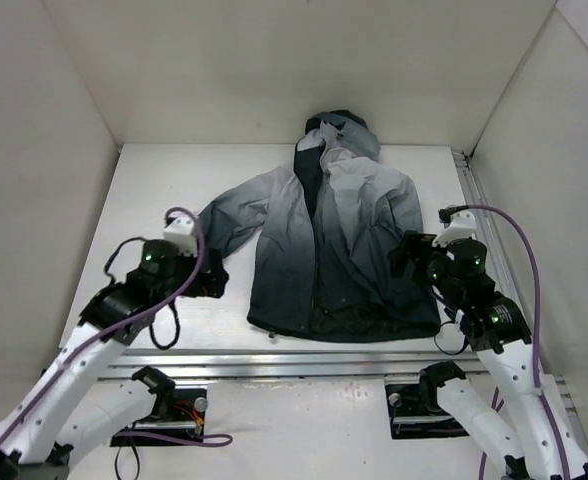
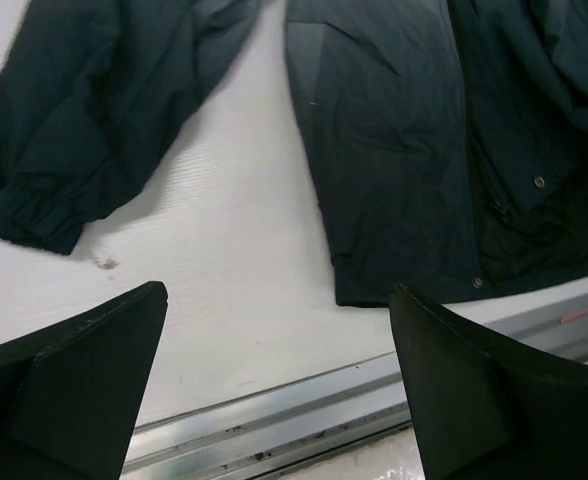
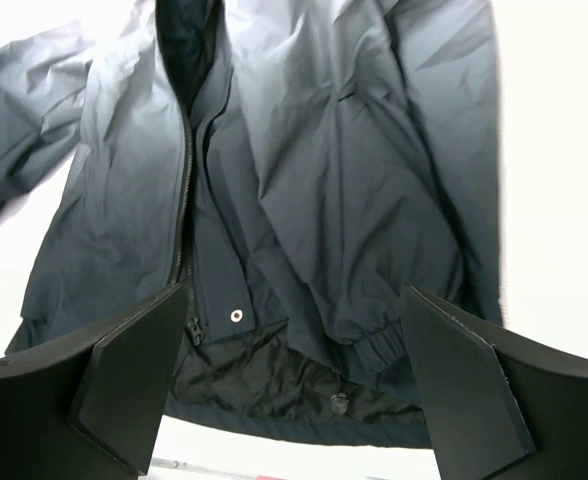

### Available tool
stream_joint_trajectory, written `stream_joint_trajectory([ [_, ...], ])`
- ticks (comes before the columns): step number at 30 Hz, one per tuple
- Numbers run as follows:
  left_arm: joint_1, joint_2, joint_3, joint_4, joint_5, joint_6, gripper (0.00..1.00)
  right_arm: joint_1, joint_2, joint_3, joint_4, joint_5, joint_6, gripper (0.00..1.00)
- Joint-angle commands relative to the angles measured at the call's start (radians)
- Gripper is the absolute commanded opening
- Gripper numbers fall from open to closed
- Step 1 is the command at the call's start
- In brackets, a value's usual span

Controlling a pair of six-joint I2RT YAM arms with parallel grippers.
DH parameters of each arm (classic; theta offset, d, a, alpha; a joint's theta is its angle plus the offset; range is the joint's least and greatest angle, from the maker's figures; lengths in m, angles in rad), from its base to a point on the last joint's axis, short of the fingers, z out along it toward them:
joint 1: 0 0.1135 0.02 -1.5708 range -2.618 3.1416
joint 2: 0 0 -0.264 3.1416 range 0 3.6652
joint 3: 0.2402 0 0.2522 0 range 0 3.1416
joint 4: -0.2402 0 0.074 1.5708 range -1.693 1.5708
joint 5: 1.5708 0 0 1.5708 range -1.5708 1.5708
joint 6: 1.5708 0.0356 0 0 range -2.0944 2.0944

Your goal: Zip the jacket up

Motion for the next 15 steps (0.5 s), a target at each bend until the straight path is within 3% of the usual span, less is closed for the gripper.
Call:
stream_joint_trajectory([
  [1,-0.090,0.160,0.106,0.059,0.040,-0.004,0.89,-0.006,0.046,0.037,0.055,-0.062,-0.019,0.85],
  [7,-0.249,0.418,0.160,0.131,0.053,-0.113,0.87,-0.002,0.097,0.033,0.052,-0.047,-0.028,0.85],
  [15,-0.322,0.720,0.247,0.169,0.089,-0.214,0.85,0.002,0.132,-0.003,0.053,-0.076,-0.010,0.85],
])
